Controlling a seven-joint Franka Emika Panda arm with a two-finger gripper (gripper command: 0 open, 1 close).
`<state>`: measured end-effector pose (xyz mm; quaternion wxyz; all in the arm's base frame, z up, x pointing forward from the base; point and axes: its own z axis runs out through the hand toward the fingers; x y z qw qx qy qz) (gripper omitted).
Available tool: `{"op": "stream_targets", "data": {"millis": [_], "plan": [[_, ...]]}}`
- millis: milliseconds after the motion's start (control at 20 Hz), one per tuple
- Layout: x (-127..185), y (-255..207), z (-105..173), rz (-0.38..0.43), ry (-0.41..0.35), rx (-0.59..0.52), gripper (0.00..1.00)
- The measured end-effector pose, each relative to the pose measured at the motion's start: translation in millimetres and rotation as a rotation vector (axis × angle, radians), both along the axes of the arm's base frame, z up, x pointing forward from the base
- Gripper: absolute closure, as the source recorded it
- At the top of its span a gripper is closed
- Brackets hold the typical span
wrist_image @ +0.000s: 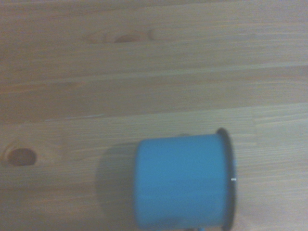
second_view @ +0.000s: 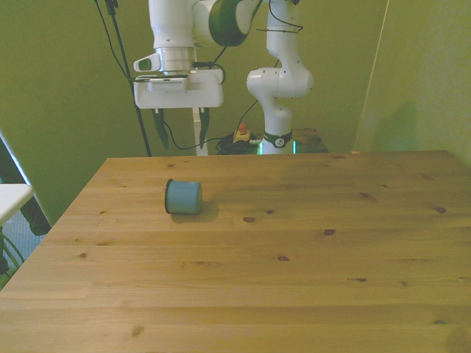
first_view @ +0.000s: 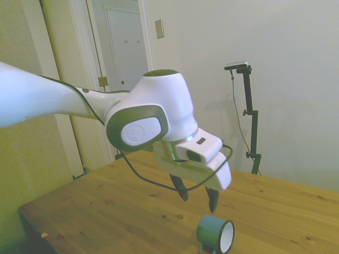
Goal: Flip the mug upright
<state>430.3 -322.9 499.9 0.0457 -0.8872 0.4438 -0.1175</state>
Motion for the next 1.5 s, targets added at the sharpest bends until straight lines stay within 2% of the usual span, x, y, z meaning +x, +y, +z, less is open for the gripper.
{"op": "stream_targets", "data": {"millis": [100,150,300,700,900,950,1100,1350,1500], "plan": [[4.2,-20.7,-2.6,-0.003,-0.006,0.025,0.00],[25.1,-33.6,-8.1,-0.004,0.001,0.025,0.00],[27.0,-35.8,-7.9,0.040,0.004,0.042,0.00],[36.2,-88.6,-41.9,0.149,0.050,0.229,0.00],[47.8,-107.8,-61.3,0.200,0.052,0.335,0.00],[60.6,-113.4,-67.5,0.217,0.057,0.350,0.00],[63.8,-112.3,-69.6,0.250,0.061,0.394,0.00],[65.7,-116.9,-95.6,0.313,0.054,0.513,0.00],[61.1,-116.3,-101.5,0.359,0.030,0.601,0.00]]}}
